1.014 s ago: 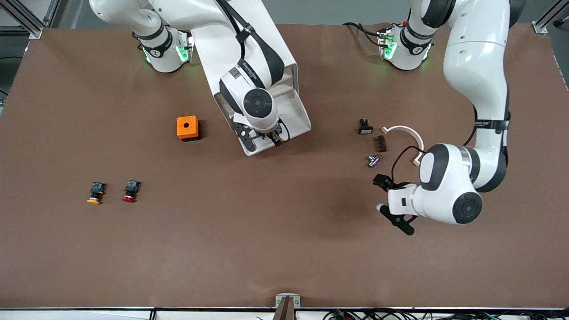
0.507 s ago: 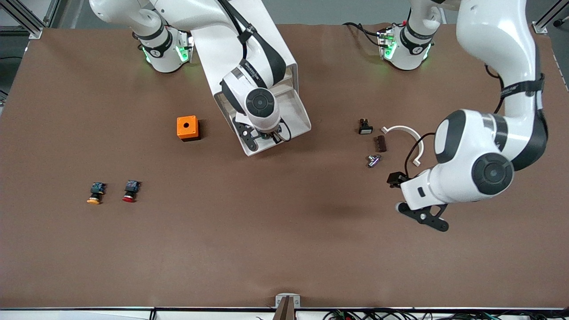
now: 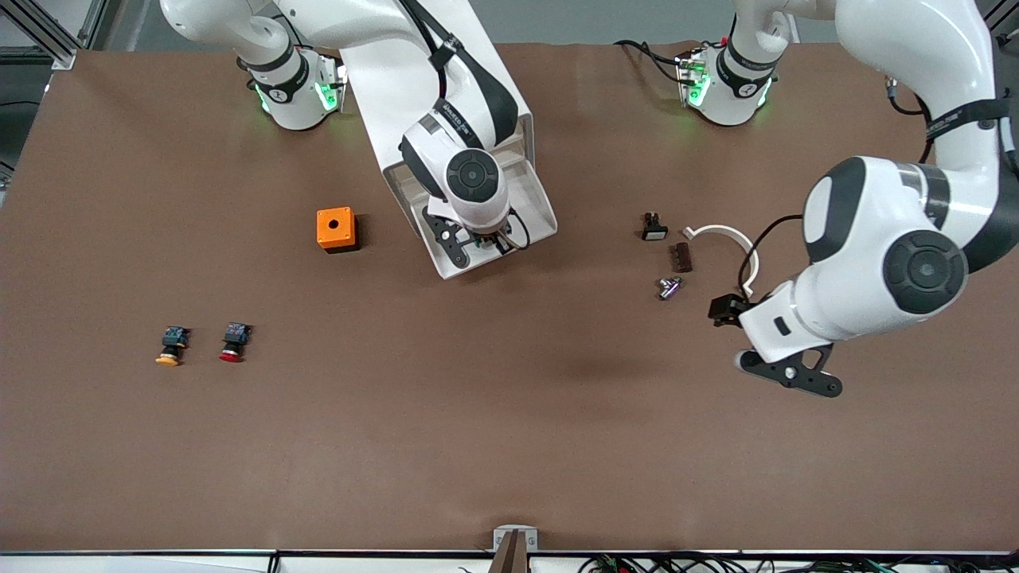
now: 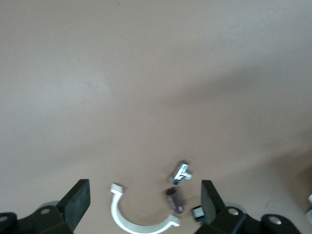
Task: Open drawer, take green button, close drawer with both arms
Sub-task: 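Carry the green button out while the left gripper reaches the drawer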
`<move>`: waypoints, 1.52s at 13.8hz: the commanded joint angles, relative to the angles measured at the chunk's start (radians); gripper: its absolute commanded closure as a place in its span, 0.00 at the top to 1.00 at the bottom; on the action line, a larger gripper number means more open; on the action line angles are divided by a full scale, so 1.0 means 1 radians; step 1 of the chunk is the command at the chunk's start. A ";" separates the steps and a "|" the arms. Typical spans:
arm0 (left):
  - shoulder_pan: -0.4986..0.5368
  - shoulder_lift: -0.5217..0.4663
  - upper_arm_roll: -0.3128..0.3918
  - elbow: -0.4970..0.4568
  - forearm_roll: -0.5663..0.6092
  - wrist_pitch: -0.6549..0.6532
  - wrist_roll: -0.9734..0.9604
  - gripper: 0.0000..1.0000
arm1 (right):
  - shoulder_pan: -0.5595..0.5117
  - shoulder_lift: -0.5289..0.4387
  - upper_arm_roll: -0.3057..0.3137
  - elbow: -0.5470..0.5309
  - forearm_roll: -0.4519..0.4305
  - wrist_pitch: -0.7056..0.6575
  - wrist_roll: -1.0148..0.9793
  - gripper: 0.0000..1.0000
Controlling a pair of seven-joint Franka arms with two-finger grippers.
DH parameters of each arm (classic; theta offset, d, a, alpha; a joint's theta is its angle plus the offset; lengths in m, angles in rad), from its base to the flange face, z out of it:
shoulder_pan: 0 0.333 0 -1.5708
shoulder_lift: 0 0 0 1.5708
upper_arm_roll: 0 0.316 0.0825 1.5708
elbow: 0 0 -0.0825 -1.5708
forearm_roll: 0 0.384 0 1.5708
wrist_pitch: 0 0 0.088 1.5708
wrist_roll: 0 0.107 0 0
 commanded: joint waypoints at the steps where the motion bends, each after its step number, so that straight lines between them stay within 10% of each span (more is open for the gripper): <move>1: -0.075 0.027 0.002 -0.011 0.025 0.036 -0.170 1.00 | -0.048 -0.003 -0.009 0.191 0.016 -0.265 0.022 0.13; 4: -0.161 0.074 0.001 -0.015 0.020 0.089 -0.413 1.00 | -0.202 -0.016 -0.005 0.340 0.016 -0.537 -0.026 0.14; 9: -0.261 0.142 -0.019 -0.038 -0.012 0.217 -0.739 1.00 | -0.514 -0.129 -0.012 0.333 -0.053 -0.721 -0.725 0.14; 14: -0.373 0.186 -0.036 -0.144 -0.078 0.439 -0.937 1.00 | -0.736 -0.131 -0.012 0.240 -0.185 -0.591 -1.358 0.13; 21: -0.514 0.242 -0.042 -0.183 -0.121 0.569 -1.141 1.00 | -0.745 -0.129 -0.009 -0.047 -0.185 -0.176 -1.425 0.13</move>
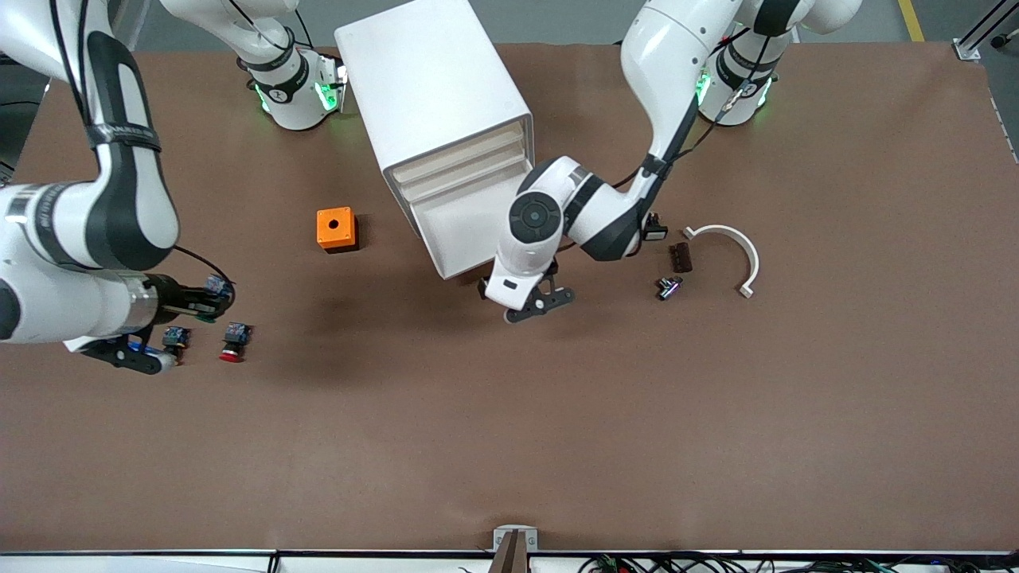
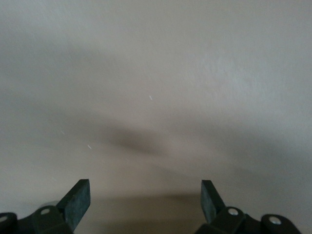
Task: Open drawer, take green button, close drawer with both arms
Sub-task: 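Carry the green button out while the left gripper reaches the drawer, then place the green button by the red button while the left gripper closes drawer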
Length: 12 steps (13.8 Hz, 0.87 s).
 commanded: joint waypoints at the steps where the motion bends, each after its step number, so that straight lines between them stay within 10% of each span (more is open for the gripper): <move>1: -0.031 0.002 0.008 -0.031 -0.015 0.048 -0.042 1.00 | 0.014 -0.025 0.011 -0.124 -0.017 0.151 -0.013 0.13; 12: -0.120 0.003 -0.056 -0.034 -0.175 0.066 -0.145 1.00 | 0.085 0.059 0.011 -0.250 -0.227 0.471 -0.055 0.13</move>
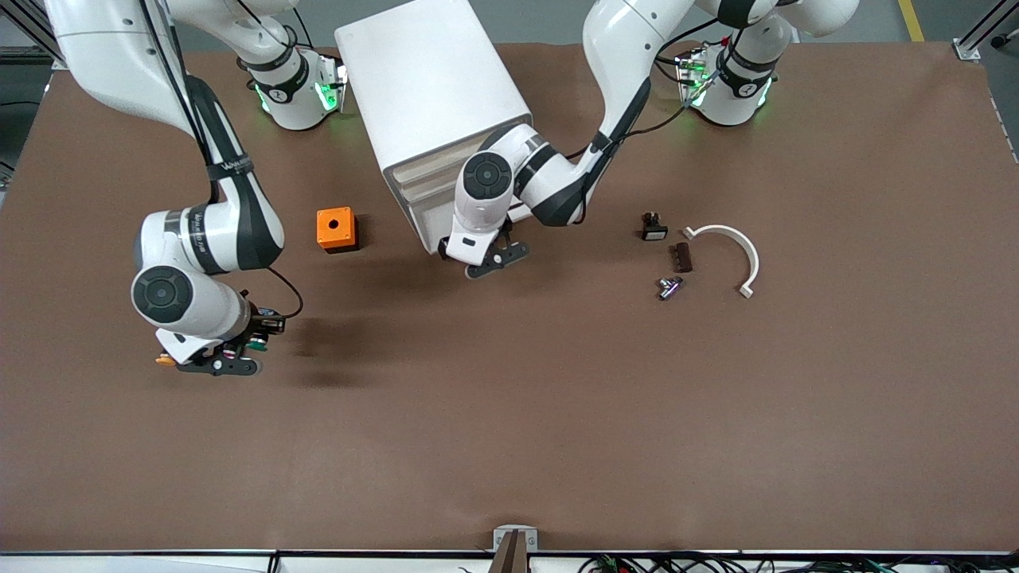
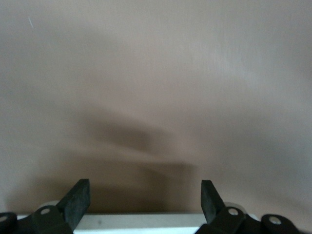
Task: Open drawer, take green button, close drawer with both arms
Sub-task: 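Place the green button by the red button while the left gripper closes drawer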
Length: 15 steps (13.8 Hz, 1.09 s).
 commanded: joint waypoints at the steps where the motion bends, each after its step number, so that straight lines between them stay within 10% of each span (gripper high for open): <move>1: -0.002 -0.010 -0.034 -0.011 -0.064 0.014 0.004 1.00 | -0.007 0.023 0.000 -0.001 -0.045 0.024 -0.012 0.13; 15: -0.001 0.009 -0.059 -0.007 -0.341 0.011 0.124 1.00 | 0.017 0.126 0.003 -0.003 -0.043 0.107 -0.011 0.19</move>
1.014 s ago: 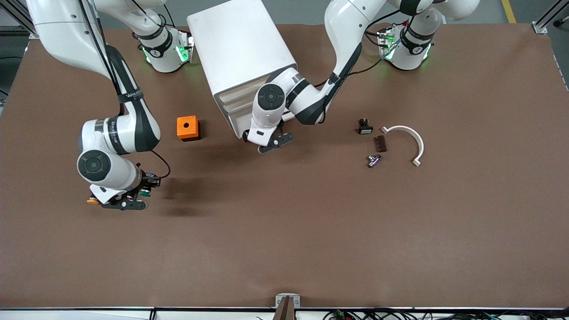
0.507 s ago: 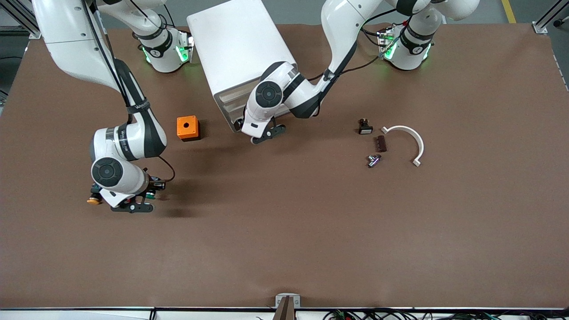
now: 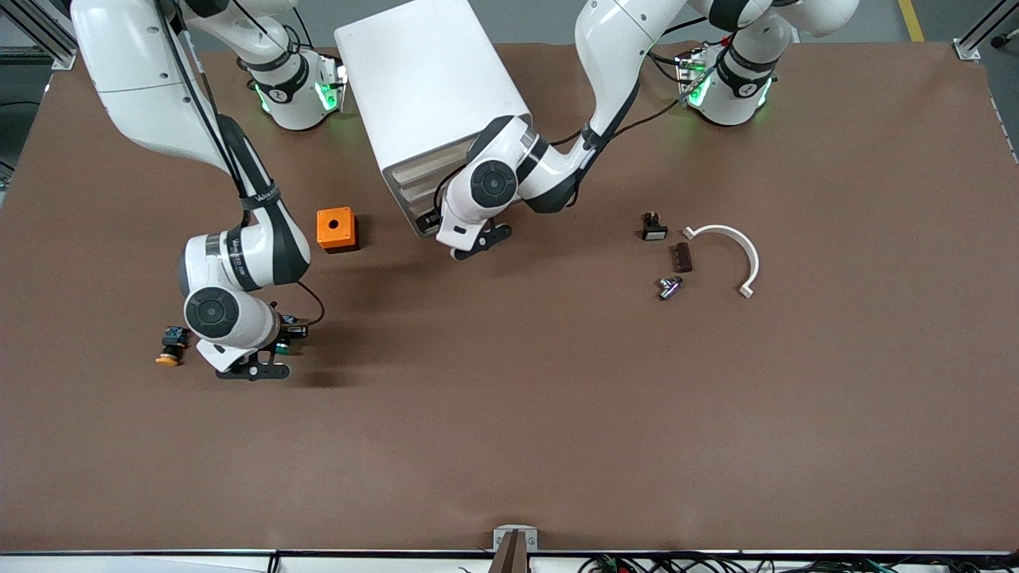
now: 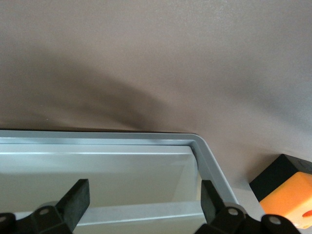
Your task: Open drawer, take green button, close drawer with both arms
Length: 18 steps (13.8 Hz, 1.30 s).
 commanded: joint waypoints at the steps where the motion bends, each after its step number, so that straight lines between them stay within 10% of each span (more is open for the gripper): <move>1: -0.005 -0.006 -0.007 0.002 -0.038 0.010 0.006 1.00 | -0.001 0.005 0.002 0.001 -0.020 0.012 0.002 0.24; 3: 0.000 -0.012 -0.001 0.004 -0.016 0.004 0.023 1.00 | -0.004 0.004 0.002 0.002 -0.019 0.006 0.002 0.49; 4: 0.018 -0.015 0.003 0.004 -0.004 -0.006 0.059 1.00 | -0.007 -0.007 0.002 0.005 -0.019 -0.002 0.005 0.88; 5: 0.061 -0.018 0.006 0.007 0.007 -0.042 0.107 1.00 | -0.010 -0.021 0.002 0.005 -0.016 -0.016 0.006 1.00; 18: 0.559 -0.258 0.005 0.062 0.559 -0.458 0.776 1.00 | -0.129 -0.596 -0.004 0.085 0.134 -0.637 -0.064 1.00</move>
